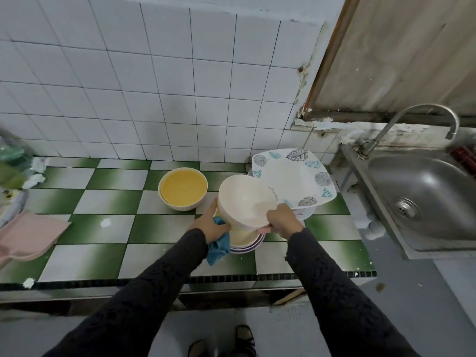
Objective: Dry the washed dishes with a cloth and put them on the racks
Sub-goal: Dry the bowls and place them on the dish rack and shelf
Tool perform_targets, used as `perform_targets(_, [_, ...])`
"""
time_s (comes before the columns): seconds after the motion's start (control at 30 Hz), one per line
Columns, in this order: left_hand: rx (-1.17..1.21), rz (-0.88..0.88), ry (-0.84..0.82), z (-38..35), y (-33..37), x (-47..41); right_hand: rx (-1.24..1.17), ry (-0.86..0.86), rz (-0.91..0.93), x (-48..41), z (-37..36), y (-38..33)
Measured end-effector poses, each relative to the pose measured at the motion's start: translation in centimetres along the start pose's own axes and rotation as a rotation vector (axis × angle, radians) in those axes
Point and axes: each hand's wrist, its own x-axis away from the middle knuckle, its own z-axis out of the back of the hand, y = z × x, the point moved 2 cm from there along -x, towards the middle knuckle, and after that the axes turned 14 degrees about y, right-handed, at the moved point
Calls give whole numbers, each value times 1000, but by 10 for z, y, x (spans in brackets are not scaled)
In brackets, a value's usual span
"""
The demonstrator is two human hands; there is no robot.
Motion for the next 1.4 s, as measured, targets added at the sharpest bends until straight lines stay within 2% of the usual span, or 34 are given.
perform_targets(0.2, [-40, -3, 30, -6, 0, -5, -3, -40, -13, -6, 5, -3])
perform_targets(0.4, [-15, -14, 27, -4, -7, -8, 160, -93, 20, -3, 3, -7])
perform_targets(0.53, [17, -41, 23, 6, -6, -9, 500, -14, 263, 0, 5, -14])
perform_targets(0.6, [20, -49, 2, 8, -6, -9, 556, 18, 322, -1, 5, -16])
perform_targets(0.77, [23, -61, -29, 9, -7, -11, 450, -95, 347, 4, -6, -13])
perform_targets(0.97, [3, -65, -49, 10, -9, -9, 466, -190, 385, 2, -9, -8])
perform_targets(1.07, [12, -86, -56, 11, -6, -7, 531, -124, 341, 2, -16, -2])
perform_targets(1.23, [59, -95, -54, 13, 2, -3, 374, -42, 323, -4, -28, 3])
perform_targets(1.4, [24, -74, -33, 12, -6, -2, 445, 46, 320, -4, -27, 0])
